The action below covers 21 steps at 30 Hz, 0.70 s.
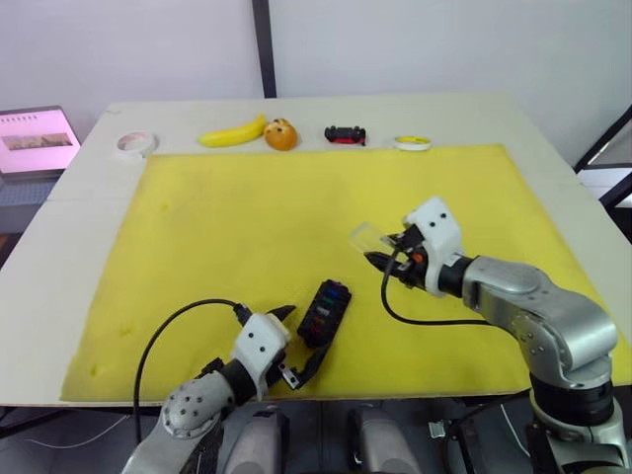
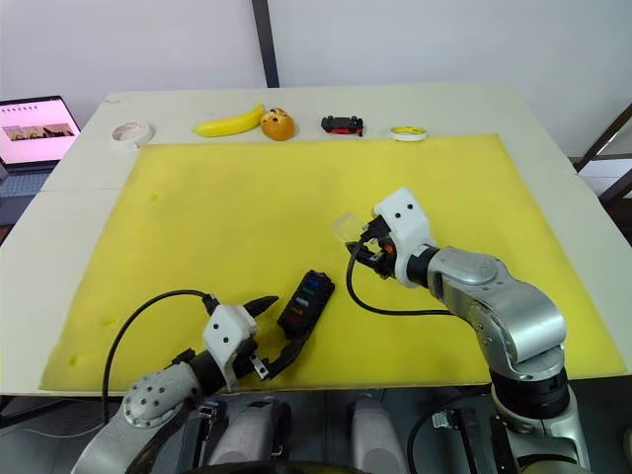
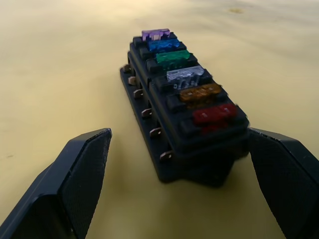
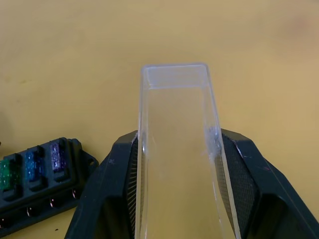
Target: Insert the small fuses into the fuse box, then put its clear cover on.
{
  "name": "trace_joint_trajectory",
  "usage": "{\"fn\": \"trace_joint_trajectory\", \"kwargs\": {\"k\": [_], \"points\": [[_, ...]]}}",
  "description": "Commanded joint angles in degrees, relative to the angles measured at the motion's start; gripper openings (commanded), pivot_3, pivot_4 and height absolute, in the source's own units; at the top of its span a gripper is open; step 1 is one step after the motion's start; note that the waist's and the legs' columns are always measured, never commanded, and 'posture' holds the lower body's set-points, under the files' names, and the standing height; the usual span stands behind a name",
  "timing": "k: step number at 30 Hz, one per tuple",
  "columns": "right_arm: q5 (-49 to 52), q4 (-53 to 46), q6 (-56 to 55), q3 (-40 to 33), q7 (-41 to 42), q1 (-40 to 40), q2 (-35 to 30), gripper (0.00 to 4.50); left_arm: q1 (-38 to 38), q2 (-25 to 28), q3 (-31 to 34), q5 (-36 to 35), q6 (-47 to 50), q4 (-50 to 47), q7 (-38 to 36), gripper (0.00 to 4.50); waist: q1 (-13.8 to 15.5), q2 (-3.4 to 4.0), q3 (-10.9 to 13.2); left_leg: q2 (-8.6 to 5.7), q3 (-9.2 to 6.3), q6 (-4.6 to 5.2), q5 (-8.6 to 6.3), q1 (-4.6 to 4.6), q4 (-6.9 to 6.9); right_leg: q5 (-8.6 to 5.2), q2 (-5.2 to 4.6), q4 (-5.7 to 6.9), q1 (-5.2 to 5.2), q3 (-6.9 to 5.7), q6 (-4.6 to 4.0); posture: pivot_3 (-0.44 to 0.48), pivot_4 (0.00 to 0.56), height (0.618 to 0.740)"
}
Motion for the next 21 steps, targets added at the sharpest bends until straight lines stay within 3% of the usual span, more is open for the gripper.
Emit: {"fn": "trace_joint_trajectory", "kwargs": {"k": [1,10,18,21], "points": [[0.81,-2.85,-0.41,-1.74,-0.33,-1.28,-0.36,1.71,-0.85,-0.98,-1.62,1.47,1.66,0.64,1.71,4.5,0.0,0.0,0.0,0.0,-0.01,0.0,0.0,0.0,0.0,0.0,0.0,0.0,0.0,-0.01,0.0,0.0,0.15,0.74],[1.46,-2.71,-0.57,-2.22,-0.86,-1.73,-0.35,1.71,-4.78,-0.6,-1.44,2.71,5.44,2.33,2.03,4.5,0.05,0.01,-0.01,-0.02,0.0,0.0,0.0,0.0,0.01,0.0,-0.01,0.0,0.02,0.0,0.0,0.0,0.15,0.74],[1.25,-2.87,-1.68,-2.34,-1.32,-0.76,-0.43,1.71,-10.25,5.51,1.36,-0.63,3.1,7.49,-6.44,4.5,-0.04,0.02,-0.01,-0.01,-0.02,0.0,0.0,0.02,0.0,0.0,0.01,0.02,0.01,-0.01,0.0,0.0,0.15,0.74],[1.49,-3.6,-1.49,-2.76,-1.76,-0.09,-0.29,1.71,-10.81,6.22,1.27,-0.97,2.28,8.76,-7.33,3.64,-0.04,0.03,-0.02,0.0,-0.02,0.0,0.0,0.02,0.0,0.0,0.01,0.02,0.01,-0.01,0.0,0.0,0.15,0.74]]}}
